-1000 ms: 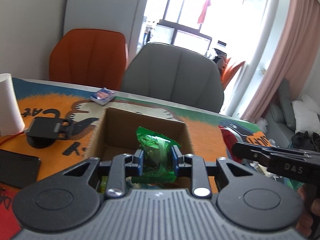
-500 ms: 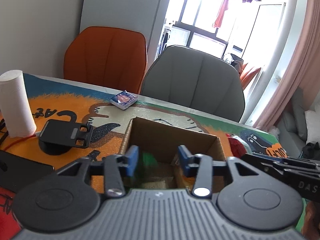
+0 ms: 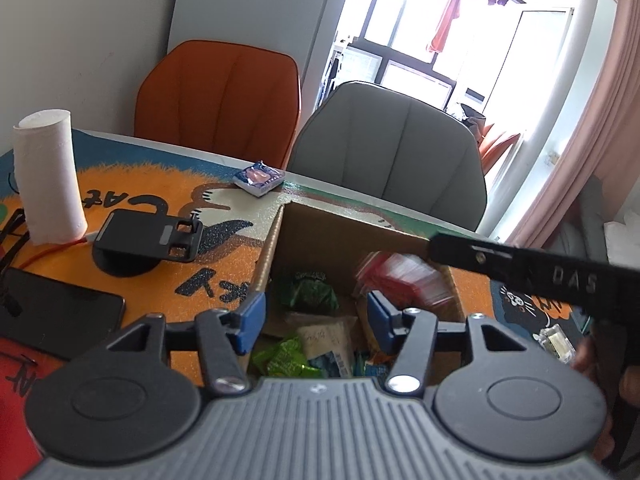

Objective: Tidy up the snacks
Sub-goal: 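Open both grippers to drop the candy and bar into the box, then move both open grippers back toward the remaining snacks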

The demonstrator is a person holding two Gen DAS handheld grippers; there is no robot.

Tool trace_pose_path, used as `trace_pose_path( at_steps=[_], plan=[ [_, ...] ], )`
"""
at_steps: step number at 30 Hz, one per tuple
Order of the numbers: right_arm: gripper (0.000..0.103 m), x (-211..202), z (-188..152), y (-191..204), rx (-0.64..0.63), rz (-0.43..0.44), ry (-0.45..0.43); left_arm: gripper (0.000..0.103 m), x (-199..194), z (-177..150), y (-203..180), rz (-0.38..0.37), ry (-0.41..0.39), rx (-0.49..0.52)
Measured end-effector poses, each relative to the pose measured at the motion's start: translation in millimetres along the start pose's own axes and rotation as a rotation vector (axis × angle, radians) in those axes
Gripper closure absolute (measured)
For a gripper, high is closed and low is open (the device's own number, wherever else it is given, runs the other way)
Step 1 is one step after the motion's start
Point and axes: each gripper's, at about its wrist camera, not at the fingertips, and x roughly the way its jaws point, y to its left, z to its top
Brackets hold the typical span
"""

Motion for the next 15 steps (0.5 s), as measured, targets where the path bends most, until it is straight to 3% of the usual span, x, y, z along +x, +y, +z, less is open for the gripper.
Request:
trace_pose_path(
  at_steps=[2, 4, 7, 15],
  plan=[
    [0.054, -1, 0, 1, 0.008, -0.024, -0.008, 0.042, -3, -2, 0, -0.011, 0.003, 0.003],
    [0.053, -6, -2, -1, 0.019, -0.028, -0.006, 0.032, -6, -3, -1, -0.025, 0.003, 0.004],
    [0.051, -13, -6, -6, 0.035, -0.052, -0.001, 0.026, -9, -5, -4, -0.027, -0.001, 0.003],
    [0.039, -44, -23, -19, 0.051, -0.104, 0.002, 0.019, -7, -13, -15, -0.025, 0.021, 0.005]
  ],
)
